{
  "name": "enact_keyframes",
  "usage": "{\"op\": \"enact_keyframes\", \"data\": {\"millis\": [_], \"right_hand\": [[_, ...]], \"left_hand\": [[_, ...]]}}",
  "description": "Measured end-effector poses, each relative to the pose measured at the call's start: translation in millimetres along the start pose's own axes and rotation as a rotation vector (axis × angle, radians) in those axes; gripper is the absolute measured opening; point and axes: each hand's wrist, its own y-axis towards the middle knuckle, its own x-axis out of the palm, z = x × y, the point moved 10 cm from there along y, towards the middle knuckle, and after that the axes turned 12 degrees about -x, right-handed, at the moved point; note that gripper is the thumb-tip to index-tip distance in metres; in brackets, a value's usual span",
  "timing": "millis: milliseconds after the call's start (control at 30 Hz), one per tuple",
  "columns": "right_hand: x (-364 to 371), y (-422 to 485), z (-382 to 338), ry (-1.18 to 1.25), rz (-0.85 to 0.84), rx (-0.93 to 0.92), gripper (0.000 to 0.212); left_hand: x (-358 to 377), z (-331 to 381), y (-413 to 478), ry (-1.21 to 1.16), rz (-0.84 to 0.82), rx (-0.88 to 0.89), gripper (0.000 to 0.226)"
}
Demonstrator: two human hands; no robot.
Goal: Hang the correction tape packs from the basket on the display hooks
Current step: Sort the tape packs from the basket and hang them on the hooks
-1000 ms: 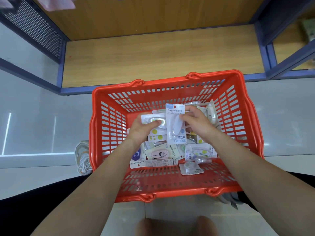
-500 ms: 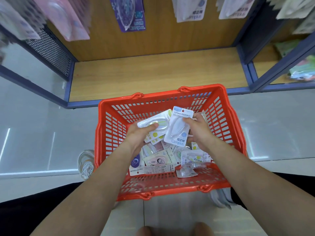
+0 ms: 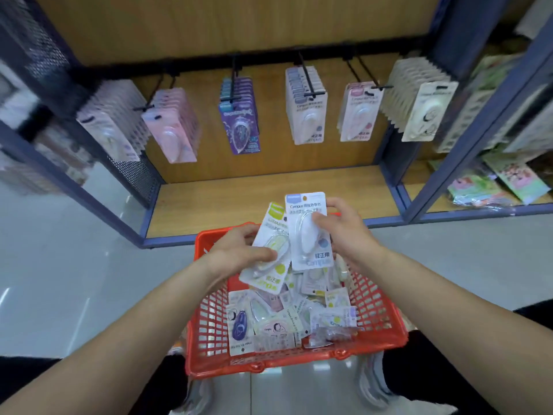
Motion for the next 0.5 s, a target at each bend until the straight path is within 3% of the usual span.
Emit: {"op": "enact_keyframes", "data": {"millis": [67, 233, 367, 500], "right_hand": [[3.6, -10.1, -31.3, 0.032, -0.032, -0.048, 0.021], [-3.3, -36.9, -77.5, 0.102, -0.024, -0.127, 0.022], [5.0, -47.4, -69.4, 0.096, -0.027, -0.079, 0.011], [1.7, -39.8, -59.8, 0.035, 0.057, -0.08, 0.016]], "left_hand": [[5.5, 17.1, -23.9, 0.017, -0.026, 0.062, 0.034], [0.3, 32.5, -55.3, -0.206, 0.012, 0.131, 0.02], [0.7, 46.7, -61.0, -0.308, 0.038, 0.222, 0.027], [0.4, 49.9, -52.3, -0.358, 0.076, 0.241, 0.03]]}}
